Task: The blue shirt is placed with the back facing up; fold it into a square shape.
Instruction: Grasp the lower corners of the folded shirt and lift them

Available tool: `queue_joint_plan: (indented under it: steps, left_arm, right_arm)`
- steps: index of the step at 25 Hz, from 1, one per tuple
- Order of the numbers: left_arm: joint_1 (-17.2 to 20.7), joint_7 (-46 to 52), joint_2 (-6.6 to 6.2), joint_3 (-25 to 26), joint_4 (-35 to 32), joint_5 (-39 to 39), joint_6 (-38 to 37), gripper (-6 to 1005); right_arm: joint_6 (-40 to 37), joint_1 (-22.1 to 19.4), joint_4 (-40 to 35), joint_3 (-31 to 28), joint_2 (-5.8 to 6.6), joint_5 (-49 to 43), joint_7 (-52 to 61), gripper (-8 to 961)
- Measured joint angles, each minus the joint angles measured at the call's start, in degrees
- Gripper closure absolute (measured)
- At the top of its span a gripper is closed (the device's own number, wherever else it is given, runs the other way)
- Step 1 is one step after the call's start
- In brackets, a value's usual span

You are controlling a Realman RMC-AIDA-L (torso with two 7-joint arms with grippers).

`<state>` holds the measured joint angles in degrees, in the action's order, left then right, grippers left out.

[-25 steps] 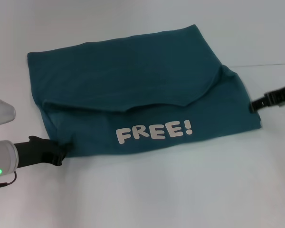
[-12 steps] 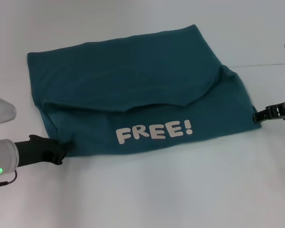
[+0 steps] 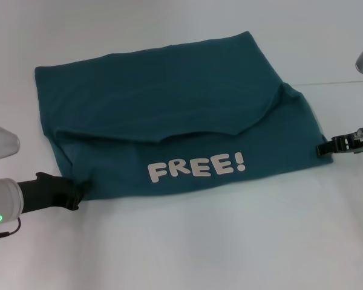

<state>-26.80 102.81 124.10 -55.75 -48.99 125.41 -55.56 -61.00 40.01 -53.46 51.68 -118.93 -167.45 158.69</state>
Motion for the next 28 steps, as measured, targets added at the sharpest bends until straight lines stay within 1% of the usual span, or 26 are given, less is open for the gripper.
queue_joint_plan:
  steps: [3, 9, 14, 28]
  left_arm:
    - [-0.1, -0.1, 0.0, 0.0, 0.0, 0.0, 0.1, 956]
    - [-0.2, -0.2, 0.0, -0.3, 0.1, -0.1, 0.6, 955]
    - [-0.2, -0.2, 0.0, -0.4, 0.0, -0.3, 0.7, 955]
    - [-0.3, -0.2, 0.0, -0.4, 0.0, 0.0, 1.0, 956]
  right_arm:
    - [0.8, 0.3, 1.0, 0.0, -0.03, 0.1, 0.0, 42]
    - [3.1, 0.7, 2.8, 0.0, -0.07, 0.1, 0.0, 163]
    - [4.6, 0.9, 3.8, 0.0, -0.03, 0.0, 0.0, 242]
    - [8.1, 2.2, 7.4, 0.3, -0.12, 0.0, -0.7, 329]
